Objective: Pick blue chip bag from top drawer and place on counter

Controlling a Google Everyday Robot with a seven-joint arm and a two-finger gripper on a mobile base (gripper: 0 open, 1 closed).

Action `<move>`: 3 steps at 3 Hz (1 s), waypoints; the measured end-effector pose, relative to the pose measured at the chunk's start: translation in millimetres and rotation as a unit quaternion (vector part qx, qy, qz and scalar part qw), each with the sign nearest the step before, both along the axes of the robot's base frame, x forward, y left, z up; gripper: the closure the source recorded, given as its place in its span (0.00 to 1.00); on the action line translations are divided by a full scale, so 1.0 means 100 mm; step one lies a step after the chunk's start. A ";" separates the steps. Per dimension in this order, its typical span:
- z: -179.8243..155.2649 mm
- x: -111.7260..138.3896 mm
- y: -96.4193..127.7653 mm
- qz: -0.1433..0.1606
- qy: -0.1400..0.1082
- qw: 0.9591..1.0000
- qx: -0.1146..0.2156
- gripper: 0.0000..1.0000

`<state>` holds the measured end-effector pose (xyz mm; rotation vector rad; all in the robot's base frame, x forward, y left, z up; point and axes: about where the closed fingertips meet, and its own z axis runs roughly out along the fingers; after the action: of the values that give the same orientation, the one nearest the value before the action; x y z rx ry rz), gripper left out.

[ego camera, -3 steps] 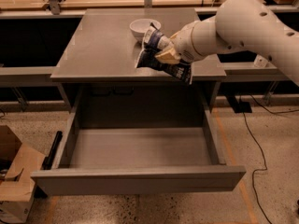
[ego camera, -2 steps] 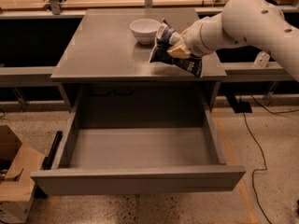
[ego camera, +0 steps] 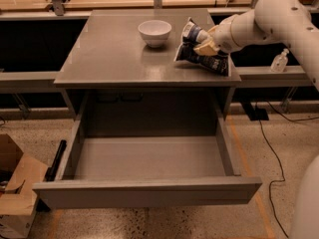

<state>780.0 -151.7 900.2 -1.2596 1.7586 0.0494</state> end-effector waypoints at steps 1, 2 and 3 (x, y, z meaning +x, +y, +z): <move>0.22 0.11 -0.07 -0.006 -0.022 1.000 0.009 0.35; 0.18 0.11 -0.04 -0.004 -0.019 1.000 0.009 0.12; 0.16 0.12 -0.02 -0.002 -0.018 1.000 0.009 0.00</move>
Offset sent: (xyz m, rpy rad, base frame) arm 0.0111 -0.0076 0.0219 0.0188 -0.0436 -0.0124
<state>791.8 -153.8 916.5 -1.2354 1.7272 0.0408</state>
